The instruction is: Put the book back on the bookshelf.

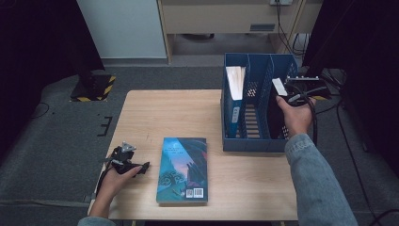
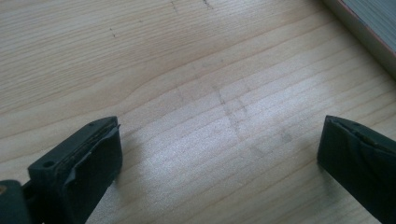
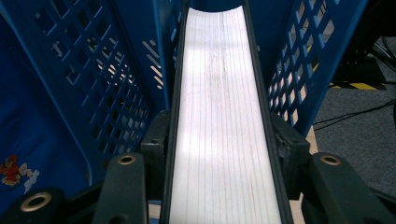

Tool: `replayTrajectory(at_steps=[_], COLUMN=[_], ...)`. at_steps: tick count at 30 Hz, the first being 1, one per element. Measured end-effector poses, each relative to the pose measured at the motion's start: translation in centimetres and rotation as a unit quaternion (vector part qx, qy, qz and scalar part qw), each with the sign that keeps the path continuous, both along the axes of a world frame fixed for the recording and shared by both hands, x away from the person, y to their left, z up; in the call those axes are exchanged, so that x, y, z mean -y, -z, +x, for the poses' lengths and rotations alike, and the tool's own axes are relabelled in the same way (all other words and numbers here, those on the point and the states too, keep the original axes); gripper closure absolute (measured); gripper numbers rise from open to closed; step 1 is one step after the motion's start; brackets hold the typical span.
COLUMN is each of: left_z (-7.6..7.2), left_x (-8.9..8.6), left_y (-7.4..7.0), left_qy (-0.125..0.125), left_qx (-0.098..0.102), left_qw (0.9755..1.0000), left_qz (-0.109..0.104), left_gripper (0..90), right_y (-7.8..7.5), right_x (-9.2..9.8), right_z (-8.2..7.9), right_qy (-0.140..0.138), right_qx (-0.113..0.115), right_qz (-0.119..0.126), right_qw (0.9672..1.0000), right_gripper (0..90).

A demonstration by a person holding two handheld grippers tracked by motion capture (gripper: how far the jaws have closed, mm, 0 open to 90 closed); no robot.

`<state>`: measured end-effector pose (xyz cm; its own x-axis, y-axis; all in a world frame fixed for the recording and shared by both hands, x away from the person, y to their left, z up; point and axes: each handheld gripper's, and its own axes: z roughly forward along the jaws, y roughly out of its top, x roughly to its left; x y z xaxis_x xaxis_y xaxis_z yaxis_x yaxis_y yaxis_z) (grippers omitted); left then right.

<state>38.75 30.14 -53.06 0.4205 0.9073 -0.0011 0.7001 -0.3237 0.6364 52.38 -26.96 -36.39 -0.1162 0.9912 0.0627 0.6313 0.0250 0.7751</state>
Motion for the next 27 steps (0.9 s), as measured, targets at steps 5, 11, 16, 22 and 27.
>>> replayTrajectory(at_steps=[5,11,16,22,27], left_z=[0.0,0.0,0.0,0.0,0.1], left_x=[0.0,0.0,0.0,0.0,0.1], left_y=[0.0,0.0,-0.1,0.0,-0.1], left_qy=[0.0,0.001,0.003,0.003,0.005], left_qx=[0.0,0.0,-0.003,-0.002,-0.003], left_qw=[1.0,1.0,1.0,1.0,1.0], left_qz=[0.0,0.0,0.003,0.002,0.002], left_gripper=[0.0,0.0,0.0,0.0,0.0], right_y=[0.1,0.1,-0.4,-0.3,0.0], right_x=[0.1,0.4,0.5,0.6,0.0], right_z=[0.0,-0.3,-0.8,-1.3,-1.2], right_qy=[0.004,0.007,0.006,0.0,-0.003], right_qx=[-0.006,-0.009,-0.007,-0.005,-0.002], right_qz=[0.021,0.04,0.049,0.057,0.037], right_qw=[0.9998,0.9991,0.9988,0.9984,0.9993], right_gripper=[47.7,45.4,43.0,36.5,33.0])
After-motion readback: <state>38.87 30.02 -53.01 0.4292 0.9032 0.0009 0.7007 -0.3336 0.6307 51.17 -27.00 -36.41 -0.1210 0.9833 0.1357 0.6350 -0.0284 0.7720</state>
